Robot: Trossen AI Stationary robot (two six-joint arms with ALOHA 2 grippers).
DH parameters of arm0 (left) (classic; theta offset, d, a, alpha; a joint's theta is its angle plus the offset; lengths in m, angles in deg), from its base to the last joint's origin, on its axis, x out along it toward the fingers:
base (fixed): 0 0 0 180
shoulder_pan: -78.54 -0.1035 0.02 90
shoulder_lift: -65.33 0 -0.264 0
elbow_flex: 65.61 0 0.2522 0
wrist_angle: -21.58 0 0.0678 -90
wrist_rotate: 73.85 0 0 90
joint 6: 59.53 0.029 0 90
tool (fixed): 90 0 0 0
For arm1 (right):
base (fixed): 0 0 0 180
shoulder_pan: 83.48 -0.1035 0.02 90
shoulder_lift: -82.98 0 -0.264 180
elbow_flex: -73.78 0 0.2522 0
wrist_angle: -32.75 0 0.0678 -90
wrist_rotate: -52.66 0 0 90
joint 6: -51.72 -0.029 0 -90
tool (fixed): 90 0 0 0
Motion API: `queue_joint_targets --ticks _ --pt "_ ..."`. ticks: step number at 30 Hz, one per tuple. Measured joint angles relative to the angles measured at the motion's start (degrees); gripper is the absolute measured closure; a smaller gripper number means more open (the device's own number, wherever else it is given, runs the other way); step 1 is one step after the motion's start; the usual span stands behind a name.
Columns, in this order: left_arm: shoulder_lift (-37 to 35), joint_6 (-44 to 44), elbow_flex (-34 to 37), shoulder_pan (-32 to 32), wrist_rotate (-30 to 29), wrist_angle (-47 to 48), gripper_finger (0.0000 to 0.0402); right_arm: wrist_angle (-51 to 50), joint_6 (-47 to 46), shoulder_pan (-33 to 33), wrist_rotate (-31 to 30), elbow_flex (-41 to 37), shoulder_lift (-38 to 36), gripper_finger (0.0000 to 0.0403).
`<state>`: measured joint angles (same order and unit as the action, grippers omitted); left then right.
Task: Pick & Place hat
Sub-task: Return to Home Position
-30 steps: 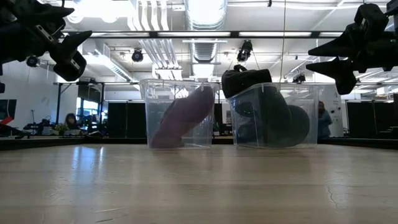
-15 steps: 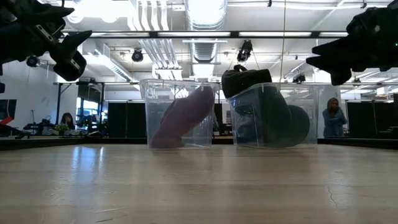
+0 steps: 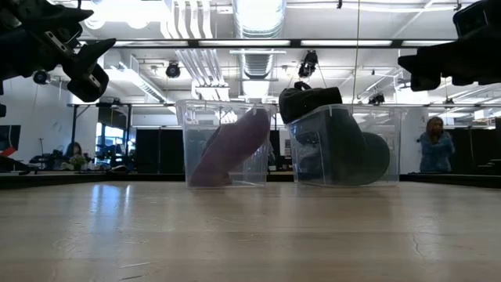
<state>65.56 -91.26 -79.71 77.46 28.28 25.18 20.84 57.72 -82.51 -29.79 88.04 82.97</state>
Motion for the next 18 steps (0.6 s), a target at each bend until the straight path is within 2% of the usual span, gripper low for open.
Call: queue_joint_targets --ticks 11,18 --pt "0.0 0.0 0.0 0.0 0.0 0.0 0.0209 0.0 -12.4 0.0 0.0 0.0 0.0 0.022" --pt "0.0 0.0 0.0 0.0 0.0 0.0 0.0209 0.0 -13.8 0.0 -0.1 0.0 1.4 0.022"
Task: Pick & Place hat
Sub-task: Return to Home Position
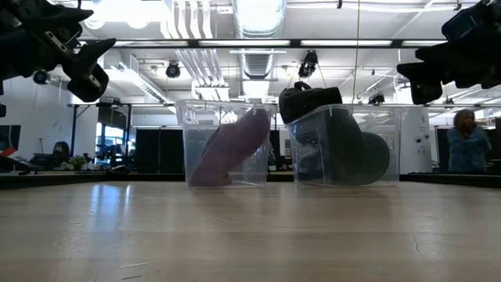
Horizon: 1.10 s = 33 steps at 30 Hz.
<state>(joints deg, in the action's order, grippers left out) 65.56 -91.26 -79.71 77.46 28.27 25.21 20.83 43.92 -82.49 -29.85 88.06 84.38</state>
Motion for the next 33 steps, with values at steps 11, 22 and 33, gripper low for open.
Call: queue_joint_targets --ticks 11,22,33 --pt "0.0 0.0 0.0 0.0 0.0 0.0 0.0209 0.0 0.0 0.0 -0.1 0.0 1.4 0.0219" --pt "-0.2 0.7 0.0 0.0 0.0 2.3 0.0209 0.0 -0.2 0.0 -0.1 0.0 1.3 0.022" --pt "-0.2 27.5 0.0 0.1 -15.2 9.2 0.0209 0.0 -0.1 0.0 0.0 0.0 1.3 0.022"
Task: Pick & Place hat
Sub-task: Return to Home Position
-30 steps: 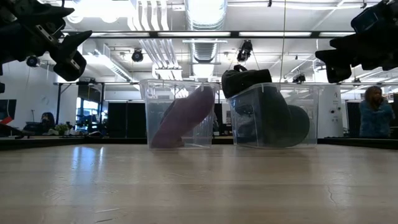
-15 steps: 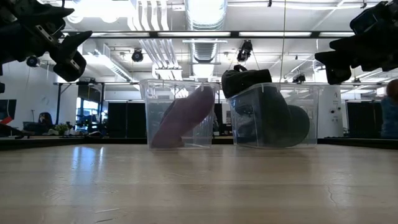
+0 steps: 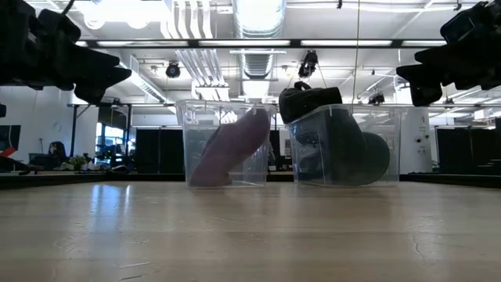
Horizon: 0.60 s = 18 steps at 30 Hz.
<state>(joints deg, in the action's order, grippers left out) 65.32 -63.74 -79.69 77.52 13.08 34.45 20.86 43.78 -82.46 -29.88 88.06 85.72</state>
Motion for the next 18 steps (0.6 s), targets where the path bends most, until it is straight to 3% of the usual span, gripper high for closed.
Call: queue_joint_targets --ticks 9,18 --pt "0.0 1.7 0.0 0.1 0.9 0.6 0.0209 0.0 0.0 0.0 0.0 0.0 0.0 0.0219" --pt "0.2 -3.8 -0.1 0.1 1.0 0.3 0.0209 0.0 0.0 0.0 0.0 0.0 0.0 0.0218"
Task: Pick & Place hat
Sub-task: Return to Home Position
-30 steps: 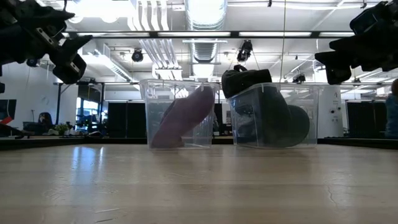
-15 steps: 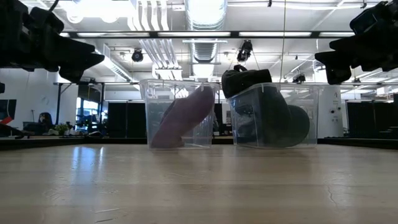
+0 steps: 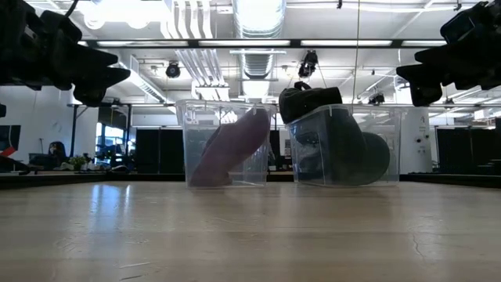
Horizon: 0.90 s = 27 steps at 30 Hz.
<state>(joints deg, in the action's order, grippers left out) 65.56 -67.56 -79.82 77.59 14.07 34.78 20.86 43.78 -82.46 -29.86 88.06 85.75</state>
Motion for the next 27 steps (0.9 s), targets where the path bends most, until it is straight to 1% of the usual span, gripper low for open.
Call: queue_joint_targets --ticks 27 --pt "0.0 -0.1 0.0 0.0 0.0 -1.9 0.0209 0.0 0.0 0.0 0.0 0.0 0.0 0.0219"
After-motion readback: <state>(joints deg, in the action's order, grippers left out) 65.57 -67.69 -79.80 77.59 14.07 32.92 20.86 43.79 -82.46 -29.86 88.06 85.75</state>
